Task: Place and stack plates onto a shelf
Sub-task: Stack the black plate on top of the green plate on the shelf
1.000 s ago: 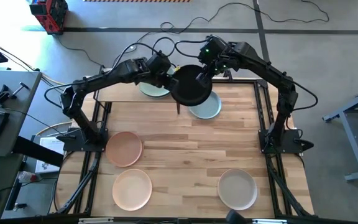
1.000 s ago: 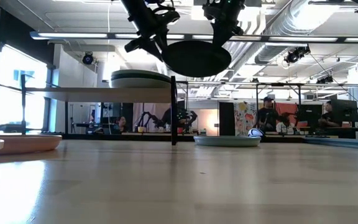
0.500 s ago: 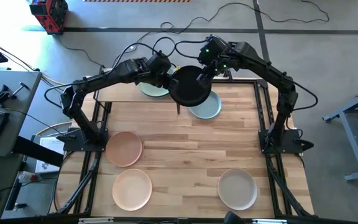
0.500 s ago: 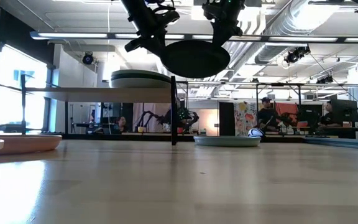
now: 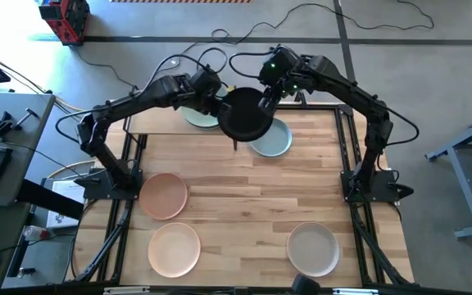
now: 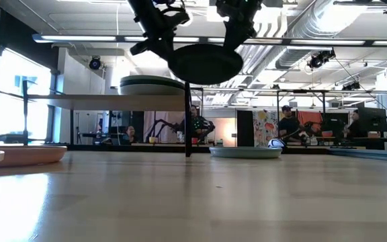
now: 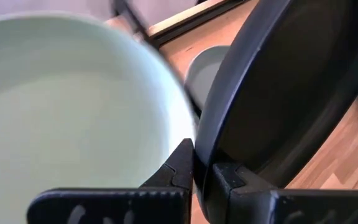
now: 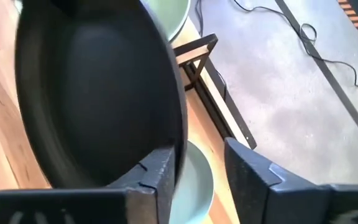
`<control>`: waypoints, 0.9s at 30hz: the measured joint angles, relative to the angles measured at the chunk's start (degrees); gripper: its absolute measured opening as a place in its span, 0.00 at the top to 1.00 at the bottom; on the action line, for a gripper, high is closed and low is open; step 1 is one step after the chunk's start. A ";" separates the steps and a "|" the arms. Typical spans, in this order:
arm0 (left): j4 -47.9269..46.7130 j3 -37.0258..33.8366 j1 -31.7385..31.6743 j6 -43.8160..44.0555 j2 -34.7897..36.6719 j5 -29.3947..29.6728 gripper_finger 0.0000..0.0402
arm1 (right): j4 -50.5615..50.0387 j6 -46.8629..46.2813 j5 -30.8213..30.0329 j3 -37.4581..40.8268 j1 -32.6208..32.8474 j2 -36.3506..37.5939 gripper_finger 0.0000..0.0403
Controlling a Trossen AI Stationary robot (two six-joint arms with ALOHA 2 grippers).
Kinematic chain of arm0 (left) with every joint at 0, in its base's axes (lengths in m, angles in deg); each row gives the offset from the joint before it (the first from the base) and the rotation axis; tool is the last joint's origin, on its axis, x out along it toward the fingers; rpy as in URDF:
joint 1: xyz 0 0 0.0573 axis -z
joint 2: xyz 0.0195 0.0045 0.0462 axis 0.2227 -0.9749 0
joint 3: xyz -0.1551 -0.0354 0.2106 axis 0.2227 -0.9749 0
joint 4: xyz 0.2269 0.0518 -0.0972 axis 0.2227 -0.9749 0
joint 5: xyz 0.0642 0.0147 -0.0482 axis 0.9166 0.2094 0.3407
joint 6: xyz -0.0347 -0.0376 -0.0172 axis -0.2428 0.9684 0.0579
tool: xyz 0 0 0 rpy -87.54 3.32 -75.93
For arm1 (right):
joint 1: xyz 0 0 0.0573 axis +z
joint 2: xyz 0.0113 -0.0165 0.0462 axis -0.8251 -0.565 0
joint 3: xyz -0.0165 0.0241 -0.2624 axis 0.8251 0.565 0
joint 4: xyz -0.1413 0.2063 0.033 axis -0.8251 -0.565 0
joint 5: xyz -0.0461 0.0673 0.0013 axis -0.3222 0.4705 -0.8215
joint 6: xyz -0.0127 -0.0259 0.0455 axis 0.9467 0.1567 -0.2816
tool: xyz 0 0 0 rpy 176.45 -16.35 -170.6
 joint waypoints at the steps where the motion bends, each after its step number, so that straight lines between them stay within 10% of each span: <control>1: -1.12 0.00 -0.45 0.30 0.34 -0.01 0.99 | 0.04 0.54 0.02 0.00 -0.05 0.00 0.71; 17: -9.88 0.00 -12.46 4.46 9.63 -4.00 0.98 | 3.50 2.34 -0.15 0.00 -0.11 0.00 0.68; 27: -10.69 0.00 -25.53 8.12 10.52 -23.65 0.96 | 3.90 2.32 -0.11 0.00 -0.11 0.00 0.68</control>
